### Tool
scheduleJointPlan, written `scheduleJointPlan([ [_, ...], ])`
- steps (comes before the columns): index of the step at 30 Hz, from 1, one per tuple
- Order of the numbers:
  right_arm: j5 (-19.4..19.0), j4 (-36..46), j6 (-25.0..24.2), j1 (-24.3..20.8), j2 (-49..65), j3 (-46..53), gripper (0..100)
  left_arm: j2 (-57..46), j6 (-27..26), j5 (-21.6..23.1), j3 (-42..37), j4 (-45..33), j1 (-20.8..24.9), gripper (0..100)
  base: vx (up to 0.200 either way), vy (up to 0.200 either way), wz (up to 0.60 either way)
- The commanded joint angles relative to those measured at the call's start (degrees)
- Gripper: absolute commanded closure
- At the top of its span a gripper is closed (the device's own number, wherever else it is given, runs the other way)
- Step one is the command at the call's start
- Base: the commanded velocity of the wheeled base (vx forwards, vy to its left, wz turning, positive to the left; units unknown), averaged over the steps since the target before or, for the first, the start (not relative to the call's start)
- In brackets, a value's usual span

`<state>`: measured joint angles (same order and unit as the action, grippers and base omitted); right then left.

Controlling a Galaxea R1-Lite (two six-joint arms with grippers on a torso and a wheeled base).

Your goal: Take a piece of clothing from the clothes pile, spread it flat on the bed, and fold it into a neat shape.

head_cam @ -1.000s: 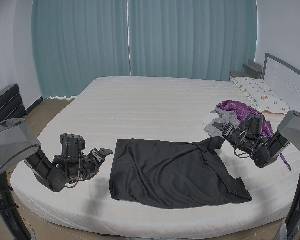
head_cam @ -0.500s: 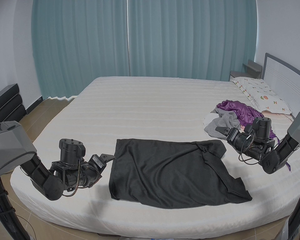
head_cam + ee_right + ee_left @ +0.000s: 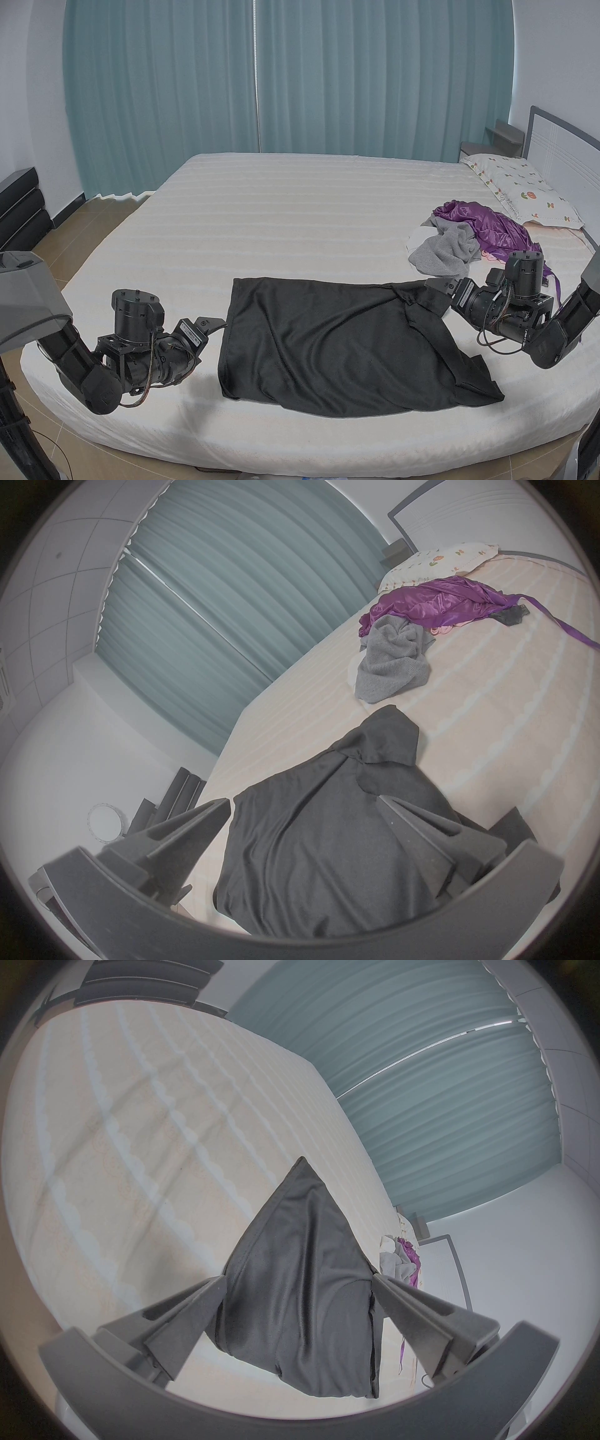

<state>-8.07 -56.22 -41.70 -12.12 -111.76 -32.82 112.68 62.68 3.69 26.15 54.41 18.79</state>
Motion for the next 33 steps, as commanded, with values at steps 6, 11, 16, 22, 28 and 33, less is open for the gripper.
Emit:
scheduleJointPlan([
  [6,3.4,0.4,0.4,-2.2,0.8,3.0,0,0.3,0.0,0.0,-0.9,0.1,0.3,0,0.000,0.000,0.00],
  [11,5.2,-0.1,-0.1,-3.2,1.6,5.7,0,0.5,0.0,0.0,-1.0,0.1,0.3,0,0.000,0.000,0.00],
  [16,4.8,-1.8,-0.6,-2.8,2.3,9.1,0,0.5,0.0,0.0,-1.0,0.1,0.3,0,0.000,0.000,0.00],
  [22,3.9,-8.0,-5.9,-2.8,1.9,13.8,0,0.4,0.0,0.0,-1.0,0.2,0.4,0,-0.100,0.000,0.00],
  [28,2.9,-11.1,-6.9,-0.4,2.0,14.5,0,0.7,0.8,0.0,-0.4,0.2,0.4,0,0.000,0.000,0.00],
  [33,3.0,-11.5,-6.9,-0.5,1.6,15.0,0,0.7,1.7,0.0,-0.1,0.2,0.4,0,0.000,0.000,0.00],
])
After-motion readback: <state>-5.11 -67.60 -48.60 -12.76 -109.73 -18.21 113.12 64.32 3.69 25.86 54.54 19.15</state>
